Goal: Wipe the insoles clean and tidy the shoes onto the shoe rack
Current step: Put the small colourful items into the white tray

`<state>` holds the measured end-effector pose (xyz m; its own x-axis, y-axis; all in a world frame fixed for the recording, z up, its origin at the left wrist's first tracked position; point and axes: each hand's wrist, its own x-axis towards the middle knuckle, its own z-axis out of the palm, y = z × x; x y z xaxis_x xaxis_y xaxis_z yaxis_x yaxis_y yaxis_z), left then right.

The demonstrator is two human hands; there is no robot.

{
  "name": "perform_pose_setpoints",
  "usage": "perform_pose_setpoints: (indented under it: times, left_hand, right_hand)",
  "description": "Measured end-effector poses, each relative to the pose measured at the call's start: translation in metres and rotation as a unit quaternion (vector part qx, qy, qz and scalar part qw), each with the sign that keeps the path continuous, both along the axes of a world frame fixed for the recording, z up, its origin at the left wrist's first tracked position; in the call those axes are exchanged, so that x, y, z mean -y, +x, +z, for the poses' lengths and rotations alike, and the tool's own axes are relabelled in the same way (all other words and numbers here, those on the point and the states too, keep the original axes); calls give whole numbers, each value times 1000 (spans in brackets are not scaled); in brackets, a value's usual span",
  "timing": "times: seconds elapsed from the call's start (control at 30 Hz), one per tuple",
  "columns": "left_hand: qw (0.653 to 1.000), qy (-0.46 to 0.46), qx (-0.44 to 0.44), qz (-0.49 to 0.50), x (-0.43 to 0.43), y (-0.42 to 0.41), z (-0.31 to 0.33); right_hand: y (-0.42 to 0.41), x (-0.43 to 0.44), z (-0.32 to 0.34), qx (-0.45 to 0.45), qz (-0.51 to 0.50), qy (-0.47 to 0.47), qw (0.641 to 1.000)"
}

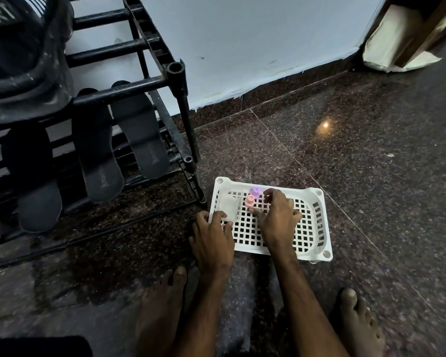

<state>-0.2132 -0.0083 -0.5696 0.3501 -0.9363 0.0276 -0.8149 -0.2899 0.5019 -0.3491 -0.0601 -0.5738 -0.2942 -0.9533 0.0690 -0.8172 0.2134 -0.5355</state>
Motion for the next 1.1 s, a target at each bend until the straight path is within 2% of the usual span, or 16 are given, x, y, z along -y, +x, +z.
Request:
perform_pose_setpoints:
  times: [0.13, 0.3, 0.47, 0.63, 0.7, 0.83, 1.0, 1.1]
  left_hand:
    - [1000, 0, -2, -1, 0, 0, 1]
    - [1000, 6, -3, -2, 0, 1, 1]
    - [1000, 11, -8, 10, 1, -1, 0]
    - [1000, 14, -12, 12, 1, -4, 3]
    - [1000, 16, -17, 13, 0, -5, 6]
    - [1000, 14, -13, 9, -1, -5, 5]
    - [1000, 6, -9, 3, 0, -3, 2]
    - [1000, 3, -4, 1, 0, -2, 0]
  right_hand:
    - [0, 5, -4, -40, 20, 37, 998]
    - [-1, 4, 2, -44, 27, 50, 997]
    - [-21, -20, 14, -45, 6, 131, 990]
    - [-43, -29, 15, 12, 30, 162, 986]
    - [-48, -25, 17, 31, 29, 126, 991]
    - [-46, -20, 20, 130, -15, -6, 991]
    - [-31, -15, 1, 122, 21, 8, 992]
    - [-24, -11, -9, 77, 14, -17, 997]
